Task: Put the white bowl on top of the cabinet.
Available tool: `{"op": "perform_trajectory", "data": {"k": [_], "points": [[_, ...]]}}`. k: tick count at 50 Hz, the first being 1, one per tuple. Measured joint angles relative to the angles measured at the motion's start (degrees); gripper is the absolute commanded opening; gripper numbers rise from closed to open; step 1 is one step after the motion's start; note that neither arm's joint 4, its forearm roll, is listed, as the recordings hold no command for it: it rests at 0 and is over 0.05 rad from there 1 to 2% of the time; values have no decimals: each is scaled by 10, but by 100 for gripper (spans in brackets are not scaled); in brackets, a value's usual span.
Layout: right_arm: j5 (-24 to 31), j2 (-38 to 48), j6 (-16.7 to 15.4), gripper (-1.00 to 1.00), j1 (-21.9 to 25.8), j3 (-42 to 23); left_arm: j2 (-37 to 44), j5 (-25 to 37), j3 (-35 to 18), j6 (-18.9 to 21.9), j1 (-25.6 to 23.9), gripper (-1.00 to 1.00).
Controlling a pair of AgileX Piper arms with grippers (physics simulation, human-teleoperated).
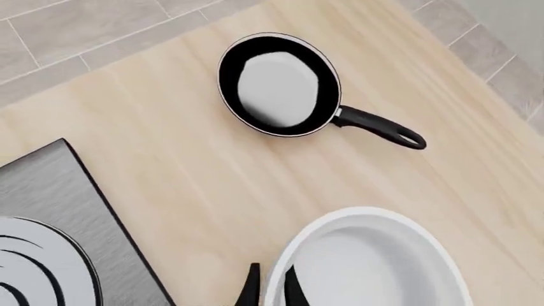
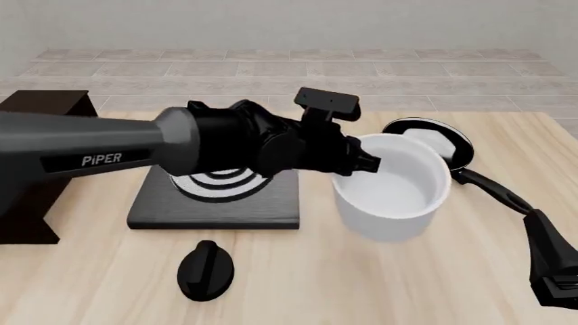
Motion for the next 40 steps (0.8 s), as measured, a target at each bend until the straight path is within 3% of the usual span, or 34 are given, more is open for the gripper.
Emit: {"op": "perform_trajectory", "data": {"k": [40], "points": [[0, 0, 0, 100, 0, 0, -62, 12, 30, 38, 104, -100]]}}
